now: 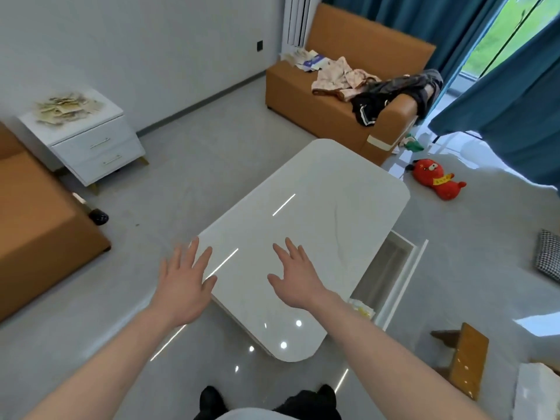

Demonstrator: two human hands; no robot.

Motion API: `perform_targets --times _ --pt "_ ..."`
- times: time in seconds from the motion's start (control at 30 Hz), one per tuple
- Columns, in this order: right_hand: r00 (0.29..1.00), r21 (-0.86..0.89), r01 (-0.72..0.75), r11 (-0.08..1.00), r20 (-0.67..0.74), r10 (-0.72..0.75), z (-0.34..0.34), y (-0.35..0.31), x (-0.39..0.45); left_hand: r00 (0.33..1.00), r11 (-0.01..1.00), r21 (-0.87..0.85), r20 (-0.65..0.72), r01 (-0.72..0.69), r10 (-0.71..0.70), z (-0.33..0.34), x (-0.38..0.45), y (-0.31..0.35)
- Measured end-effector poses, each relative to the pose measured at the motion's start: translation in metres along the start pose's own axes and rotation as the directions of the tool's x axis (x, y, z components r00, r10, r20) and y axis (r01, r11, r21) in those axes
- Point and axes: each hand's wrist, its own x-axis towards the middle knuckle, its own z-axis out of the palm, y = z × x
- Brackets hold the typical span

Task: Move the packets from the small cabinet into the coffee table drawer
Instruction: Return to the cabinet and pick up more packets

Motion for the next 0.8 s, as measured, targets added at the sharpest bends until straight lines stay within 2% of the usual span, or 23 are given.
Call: perform_targets --times 0.17,0.33,0.57,0.8 --pt "0.998 0.003 0.070 0.998 -0.010 -0.070 0.003 -0.082 0.031 0.999 1.000 -0.014 -0.038 0.011 -0.011 -0.043 0.022 -0.072" --pt "0.990 -0.004 0.133 0.991 -0.049 -0.133 -0.013 -0.134 0.076 0.998 0.999 -0.051 -0.067 0.010 -0.013 -0.081 0.062 -0.116" --pt "0.977 -0.014 0.207 0.978 -0.052 -0.208 -0.030 -0.201 0.190 0.993 0.995 -0.054 -0.084 0.079 -0.083 -0.138 0.145 -0.190" --pt "0.960 -0.082 0.279 0.957 0.033 -0.278 -0.053 -0.291 0.300 0.971 0.980 -0.083 -0.140 0.182 -0.192 -0.198 0.213 -0.276"
